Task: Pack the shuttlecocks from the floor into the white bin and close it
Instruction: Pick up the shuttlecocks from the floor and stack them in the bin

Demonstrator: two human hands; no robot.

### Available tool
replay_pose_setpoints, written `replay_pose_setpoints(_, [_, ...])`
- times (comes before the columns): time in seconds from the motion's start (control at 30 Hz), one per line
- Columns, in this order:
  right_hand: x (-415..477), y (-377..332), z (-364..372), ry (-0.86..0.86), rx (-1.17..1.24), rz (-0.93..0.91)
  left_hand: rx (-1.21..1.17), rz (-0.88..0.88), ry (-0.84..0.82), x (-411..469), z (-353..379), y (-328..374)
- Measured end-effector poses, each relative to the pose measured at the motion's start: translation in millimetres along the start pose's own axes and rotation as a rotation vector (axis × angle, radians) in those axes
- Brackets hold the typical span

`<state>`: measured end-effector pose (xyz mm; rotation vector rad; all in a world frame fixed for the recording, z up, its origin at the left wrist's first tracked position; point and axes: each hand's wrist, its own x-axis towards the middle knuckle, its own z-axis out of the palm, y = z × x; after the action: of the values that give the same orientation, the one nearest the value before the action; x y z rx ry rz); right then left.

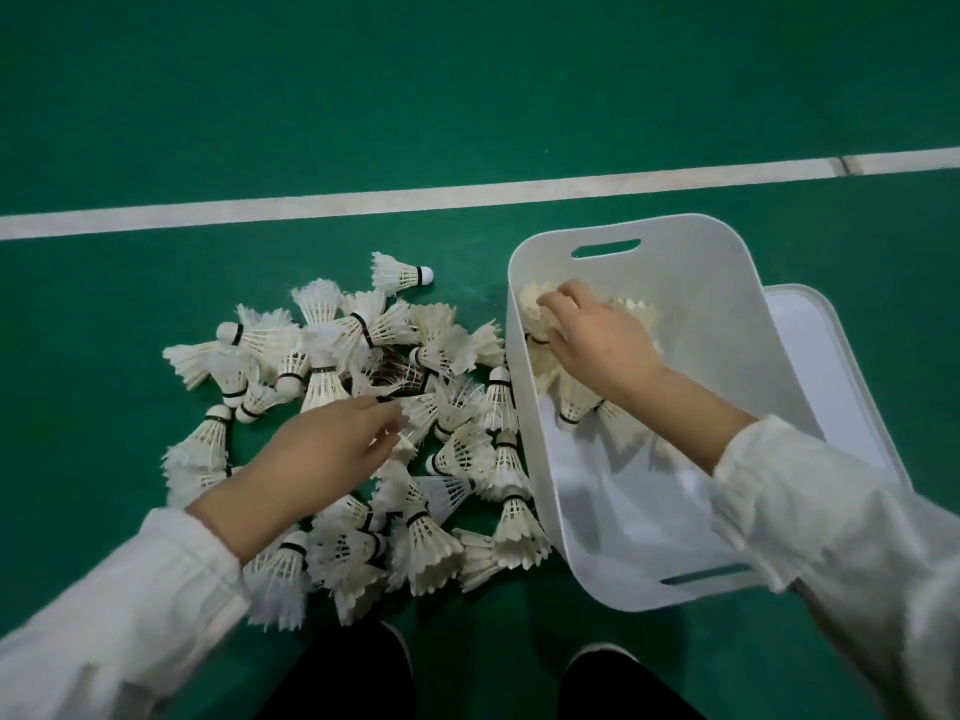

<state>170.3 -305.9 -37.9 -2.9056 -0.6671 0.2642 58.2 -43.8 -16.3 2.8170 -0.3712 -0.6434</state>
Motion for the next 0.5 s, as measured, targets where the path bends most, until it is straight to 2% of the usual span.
replay_pose_setpoints(0.1, [-23, -19, -31, 0.071, -0.093, -0.187, -0.088, -0.063, 0.005, -1, 9, -7])
replay_pose_setpoints(0.2, [-42, -51, -53, 0.127, -0.042, -0.374, -0.122, -0.082, 0.047, -5, 15, -7])
replay_pose_setpoints(0.3, [-48, -94, -58, 0.104, 0.047, -0.473, -0.114, -0.082, 0.092, -13, 18, -8])
replay_pose_setpoints(0.37, [-47, -117, -48, 0.037, 0.092, -0.500, -0.094, -0.099, 0.087, -21, 20, -12])
replay_pose_setpoints(0.5, [-35, -143, 1, -0.252, 0.059, -0.424, -0.071, -0.175, 0.019, -40, 23, -25])
